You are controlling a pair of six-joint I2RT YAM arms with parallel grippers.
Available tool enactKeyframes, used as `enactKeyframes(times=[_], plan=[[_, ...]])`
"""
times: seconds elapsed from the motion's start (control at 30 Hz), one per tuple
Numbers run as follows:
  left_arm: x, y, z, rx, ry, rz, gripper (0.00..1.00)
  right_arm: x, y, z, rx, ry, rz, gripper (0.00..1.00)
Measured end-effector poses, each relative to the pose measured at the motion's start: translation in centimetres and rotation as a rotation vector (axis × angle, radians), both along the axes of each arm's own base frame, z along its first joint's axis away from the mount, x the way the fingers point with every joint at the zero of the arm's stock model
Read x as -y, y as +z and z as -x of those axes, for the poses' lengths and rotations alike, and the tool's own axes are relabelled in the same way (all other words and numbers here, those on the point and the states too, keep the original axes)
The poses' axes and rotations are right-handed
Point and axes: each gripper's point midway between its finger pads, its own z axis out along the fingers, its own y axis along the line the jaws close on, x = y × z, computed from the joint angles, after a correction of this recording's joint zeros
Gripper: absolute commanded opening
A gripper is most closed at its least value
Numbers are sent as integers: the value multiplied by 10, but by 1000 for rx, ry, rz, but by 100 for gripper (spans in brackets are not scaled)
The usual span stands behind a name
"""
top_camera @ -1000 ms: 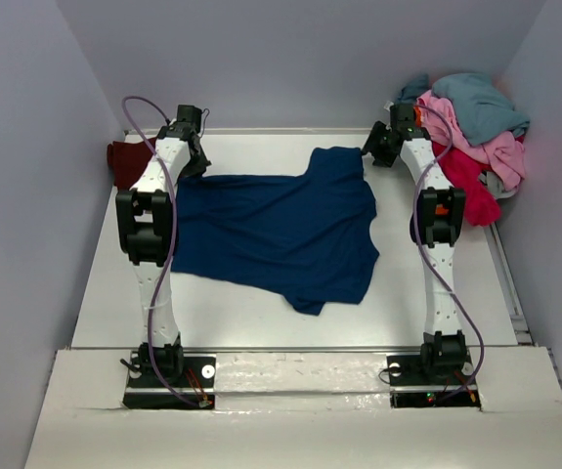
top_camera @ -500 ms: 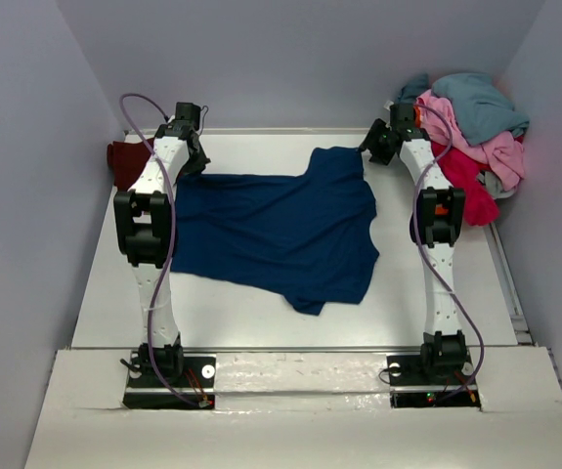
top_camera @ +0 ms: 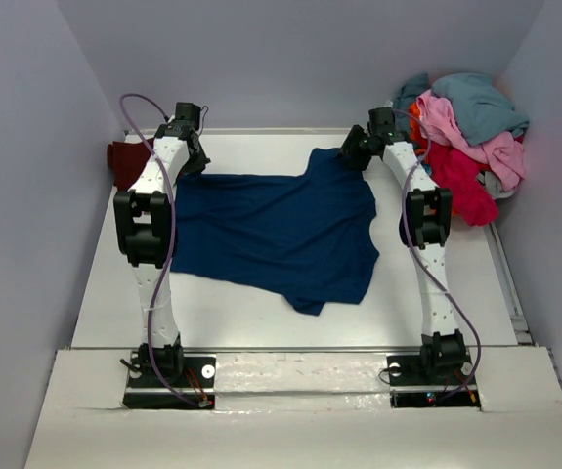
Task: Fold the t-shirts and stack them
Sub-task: Grap the side of the flattened tshirt furthest away from the robot with both arms
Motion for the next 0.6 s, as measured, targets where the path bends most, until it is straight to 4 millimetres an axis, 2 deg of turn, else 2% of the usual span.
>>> enactKeyframes(times=[0.13,0.33,0.37,0.43,0.47,0.57,0.6], plan=[[1,0,0,0,-2,3,6,-26,0,12,-25,51,-26,59],[1,0,0,0,-3,5,6,-32,-1,17,-46,56,-39,55],[1,0,0,0,-4,5,6,-32,-1,17,-48,54,-40,50],[1,0,0,0,-3,5,6,-31,-3,18,-52,49,-32,33],[1,0,0,0,-4,5,6,-31,-3,18,-57,46,-32,21],[1,0,0,0,-3,5,6,-26,-12,24,-96,31,-17,7],[1,0,0,0,-3,5,6,-24,-14,25,-106,23,-18,7]])
